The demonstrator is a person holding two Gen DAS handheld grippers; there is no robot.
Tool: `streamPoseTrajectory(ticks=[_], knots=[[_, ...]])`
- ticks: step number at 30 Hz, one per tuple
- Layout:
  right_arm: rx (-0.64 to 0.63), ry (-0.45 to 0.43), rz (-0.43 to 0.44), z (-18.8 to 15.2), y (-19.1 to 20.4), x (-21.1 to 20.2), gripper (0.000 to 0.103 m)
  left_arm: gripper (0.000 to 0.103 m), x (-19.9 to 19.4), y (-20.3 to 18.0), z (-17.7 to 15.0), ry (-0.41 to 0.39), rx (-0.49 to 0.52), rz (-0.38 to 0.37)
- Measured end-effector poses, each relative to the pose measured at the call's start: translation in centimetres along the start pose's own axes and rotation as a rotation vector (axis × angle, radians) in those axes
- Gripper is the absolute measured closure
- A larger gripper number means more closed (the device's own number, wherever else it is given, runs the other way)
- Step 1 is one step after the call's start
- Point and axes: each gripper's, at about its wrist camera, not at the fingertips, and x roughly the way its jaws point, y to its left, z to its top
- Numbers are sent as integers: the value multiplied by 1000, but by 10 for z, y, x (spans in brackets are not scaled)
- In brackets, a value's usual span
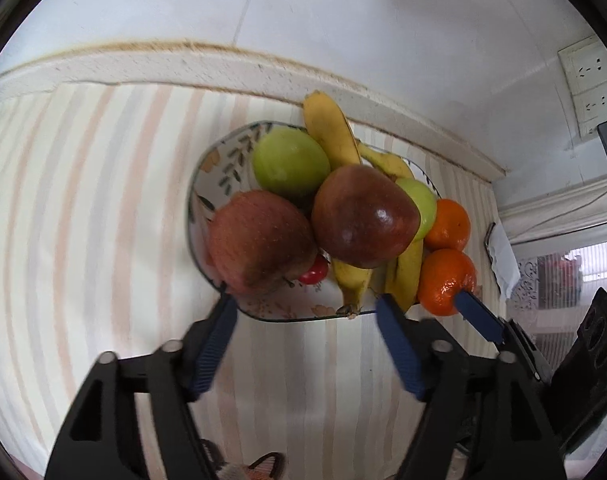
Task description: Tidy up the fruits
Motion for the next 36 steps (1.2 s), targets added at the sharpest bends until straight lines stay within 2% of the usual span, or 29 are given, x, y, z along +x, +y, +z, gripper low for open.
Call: streamPoseTrajectory(ticks=[2, 3, 4, 7, 11, 17, 30, 36], knots=[[19, 45, -22, -1, -2, -3, 19, 14, -10, 1, -5, -30, 7, 50], [21, 61, -29, -1, -2, -4, 11, 8, -13, 0, -7, -39, 9, 67], [23, 76, -46, -2, -2, -6, 7, 6, -18, 0, -12, -53, 13, 103], [29, 93, -78, -6, -2, -19, 7, 5, -30, -4, -28, -91, 38, 190], [27, 85, -119, -9, -2, -40, 5, 5, -43, -15, -49, -129, 82, 270], [34, 55, -154, -10, -9, -66, 5, 5, -60, -31, -67, -176, 116, 313], [53, -4, -152, -8, -18, -106, 5, 5, -80, -60, -81, -222, 117, 320], [24, -64, -130, -24, -6, -161, 5, 5, -123, -83, -113, -289, 124, 330]])
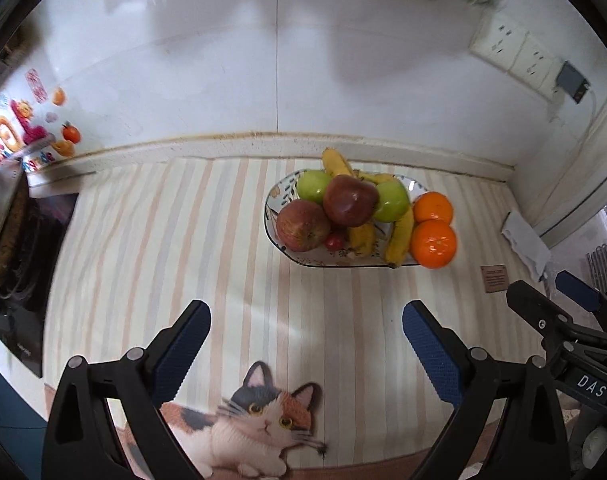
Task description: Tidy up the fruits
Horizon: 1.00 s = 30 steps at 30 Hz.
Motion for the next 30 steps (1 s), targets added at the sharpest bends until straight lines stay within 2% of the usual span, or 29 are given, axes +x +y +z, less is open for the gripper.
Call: streamPoseTrajectory(ticks=[2, 7, 14, 18, 23, 30], knots=[[-4, -23, 11, -5, 1, -27, 5, 5, -20, -2, -4, -25, 14, 10], [-3, -86, 30, -13, 4, -89, 5, 5, -80, -8, -18, -115, 63, 90], [-7, -166, 61, -16, 11, -163, 2, 5, -152, 0, -27, -208, 10, 108], [-26, -195, 55, -16, 12, -193, 2, 5, -175, 7, -28, -219, -30, 103], [-37, -191, 53, -20, 12, -207, 2, 5, -182, 8, -32, -191, -40, 114], [-50, -170, 44, -21, 13, -188, 2, 5, -171, 6, -35, -164, -45, 112]])
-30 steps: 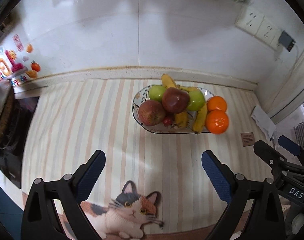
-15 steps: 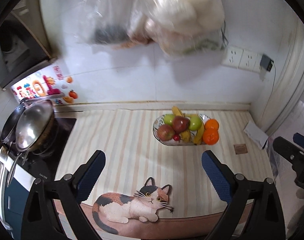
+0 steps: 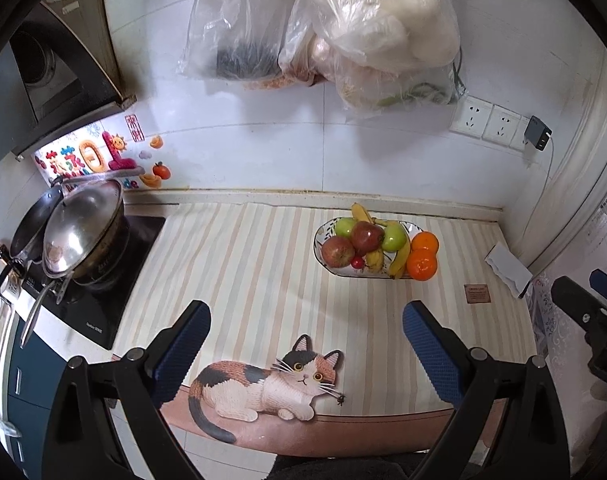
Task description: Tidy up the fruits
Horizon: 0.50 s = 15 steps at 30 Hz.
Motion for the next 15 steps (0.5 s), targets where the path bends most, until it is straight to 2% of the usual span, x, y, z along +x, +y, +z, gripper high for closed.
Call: streamPoseTrajectory(ticks=[4, 5, 15], knots=[[-13, -12, -22, 1, 2, 19, 2, 3, 18, -1, 1, 14, -18, -30], [-14, -7, -25, 1, 2, 26, 2, 0, 25, -3, 1, 19, -14, -24], [0, 10, -69, 1, -4, 89, 2, 0, 81, -17, 6, 26, 26, 2]])
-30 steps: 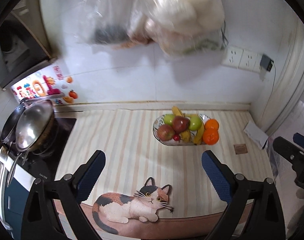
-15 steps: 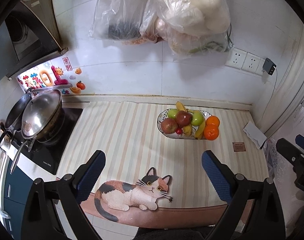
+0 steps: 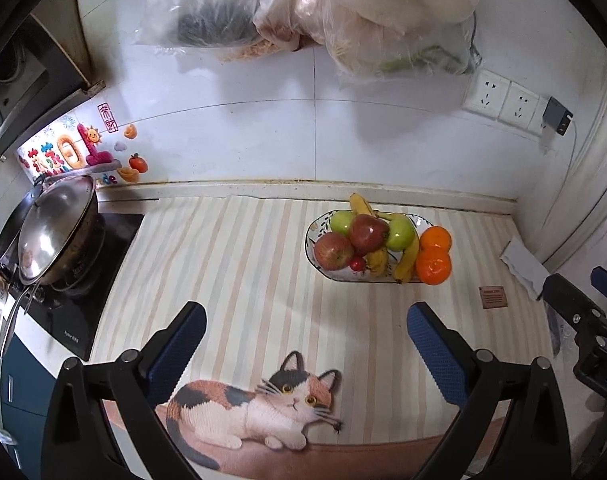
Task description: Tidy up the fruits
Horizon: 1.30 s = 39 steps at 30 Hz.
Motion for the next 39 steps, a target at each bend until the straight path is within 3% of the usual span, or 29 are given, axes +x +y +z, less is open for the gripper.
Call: streamPoseTrajectory(ticks=[17, 39], knots=[[50, 64, -42, -8, -12, 71, 2, 0, 65, -12, 9, 36, 32, 9], [46, 77, -35, -6, -13, 83, 2, 0, 77, -20, 11, 51, 58, 7]])
